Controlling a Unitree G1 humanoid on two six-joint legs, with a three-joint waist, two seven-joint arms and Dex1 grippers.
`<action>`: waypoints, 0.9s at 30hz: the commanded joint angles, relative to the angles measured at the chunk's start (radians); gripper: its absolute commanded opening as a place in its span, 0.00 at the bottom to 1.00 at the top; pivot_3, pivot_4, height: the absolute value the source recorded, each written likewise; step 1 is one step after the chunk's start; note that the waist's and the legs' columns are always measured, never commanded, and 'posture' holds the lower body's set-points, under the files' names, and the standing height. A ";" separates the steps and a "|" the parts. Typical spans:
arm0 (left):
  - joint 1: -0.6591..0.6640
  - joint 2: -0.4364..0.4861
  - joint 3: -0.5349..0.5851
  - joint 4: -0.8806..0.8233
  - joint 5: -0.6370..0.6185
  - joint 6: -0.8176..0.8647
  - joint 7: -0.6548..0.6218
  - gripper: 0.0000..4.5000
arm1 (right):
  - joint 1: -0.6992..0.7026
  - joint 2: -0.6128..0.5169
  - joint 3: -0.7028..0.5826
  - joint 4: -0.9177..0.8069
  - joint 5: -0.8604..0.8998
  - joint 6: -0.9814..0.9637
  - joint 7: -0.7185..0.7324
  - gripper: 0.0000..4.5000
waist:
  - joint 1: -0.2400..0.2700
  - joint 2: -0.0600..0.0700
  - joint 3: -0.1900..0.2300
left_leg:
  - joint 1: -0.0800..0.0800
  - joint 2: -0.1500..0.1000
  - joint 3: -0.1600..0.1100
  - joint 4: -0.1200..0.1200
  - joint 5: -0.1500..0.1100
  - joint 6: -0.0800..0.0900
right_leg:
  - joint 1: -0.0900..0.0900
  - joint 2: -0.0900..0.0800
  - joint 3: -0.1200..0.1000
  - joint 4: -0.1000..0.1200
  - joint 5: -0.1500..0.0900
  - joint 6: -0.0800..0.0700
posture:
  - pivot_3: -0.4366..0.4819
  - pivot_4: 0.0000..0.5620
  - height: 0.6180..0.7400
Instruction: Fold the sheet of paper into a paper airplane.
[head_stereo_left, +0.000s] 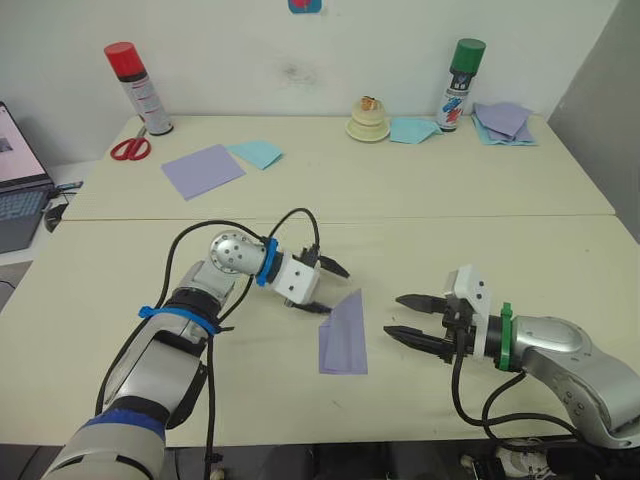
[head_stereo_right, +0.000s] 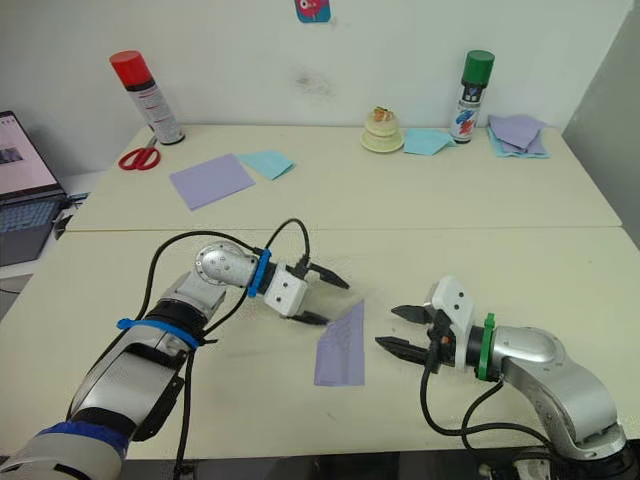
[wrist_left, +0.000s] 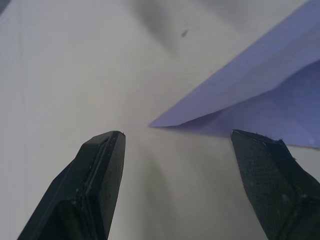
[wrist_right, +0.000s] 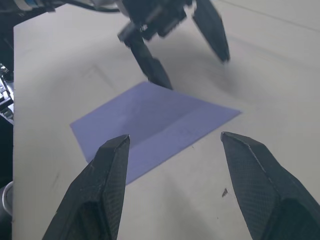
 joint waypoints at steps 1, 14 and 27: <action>-0.045 -0.028 -0.002 0.035 -0.027 -0.068 -0.049 0.83 | 0.011 0.025 -0.031 -0.053 0.039 0.019 -0.059 0.67 | -0.001 0.000 0.000 | 0.000 0.000 -0.001 0.002 0.000 0.001 | 0.000 0.000 0.000 0.001 0.000 0.000 | 0.48 0.27 1.00; -0.070 -0.093 0.004 0.079 -0.013 -0.107 -0.082 0.35 | 0.018 0.062 -0.015 -0.013 0.014 -0.016 -0.127 0.67 | -0.003 0.000 0.000 | 0.000 0.000 -0.002 0.011 -0.003 0.005 | 0.004 0.004 0.000 0.007 0.000 0.001 | 0.48 0.27 1.00; 0.089 0.131 0.087 -0.496 -0.060 0.601 -0.053 0.01 | -0.081 0.060 0.006 0.220 -0.080 -0.180 -0.088 0.67 | -0.019 0.001 0.001 | 0.002 0.002 -0.002 0.010 -0.003 0.005 | 0.003 0.006 0.003 0.008 0.000 0.001 | 0.48 0.27 1.00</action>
